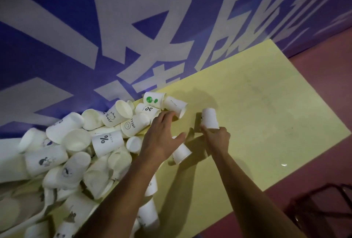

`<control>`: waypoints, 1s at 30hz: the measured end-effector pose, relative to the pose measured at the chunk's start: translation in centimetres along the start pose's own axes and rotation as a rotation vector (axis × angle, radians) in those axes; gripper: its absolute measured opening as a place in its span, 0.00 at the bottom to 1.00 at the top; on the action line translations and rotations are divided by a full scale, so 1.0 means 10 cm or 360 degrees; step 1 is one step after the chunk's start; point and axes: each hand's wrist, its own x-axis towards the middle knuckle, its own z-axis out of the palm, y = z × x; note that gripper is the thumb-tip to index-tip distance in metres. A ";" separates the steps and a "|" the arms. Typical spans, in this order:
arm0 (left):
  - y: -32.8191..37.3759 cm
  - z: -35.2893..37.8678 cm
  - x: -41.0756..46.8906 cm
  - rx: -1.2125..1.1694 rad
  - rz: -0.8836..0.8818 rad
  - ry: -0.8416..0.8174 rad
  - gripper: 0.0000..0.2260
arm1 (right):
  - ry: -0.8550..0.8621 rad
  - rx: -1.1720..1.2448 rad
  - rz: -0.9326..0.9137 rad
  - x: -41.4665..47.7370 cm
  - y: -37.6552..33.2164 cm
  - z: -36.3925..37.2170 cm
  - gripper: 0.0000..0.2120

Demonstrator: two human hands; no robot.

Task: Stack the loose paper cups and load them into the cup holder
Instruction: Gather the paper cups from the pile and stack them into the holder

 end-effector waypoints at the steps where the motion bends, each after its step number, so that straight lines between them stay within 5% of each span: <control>1: -0.01 0.00 0.05 0.0027 -0.0014 -0.0015 0.28 | 0.0015 0.0011 -0.0016 0.02 0.00 0.00 0.34; 7: -0.05 0.12 0.55 0.0417 0.0168 -0.0128 0.34 | 0.0110 0.0236 -0.0305 -0.10 -0.03 -0.21 0.22; 13: -0.06 0.40 1.10 0.1215 0.0439 -0.0377 0.41 | 0.0091 0.0189 -0.0601 -0.31 -0.07 -0.50 0.27; 21: -0.08 0.47 1.32 0.1552 0.0600 -0.0495 0.28 | 0.0046 0.0160 -0.0675 -0.39 0.09 -0.61 0.27; 25: -0.06 0.33 1.27 0.1274 0.0559 -0.0429 0.29 | 0.0068 0.0151 -0.0733 -0.47 0.10 -0.64 0.30; 30: -0.01 -0.11 0.63 -0.0002 0.0213 -0.0083 0.36 | 0.0096 0.0145 -0.0849 -0.70 -0.05 -0.65 0.33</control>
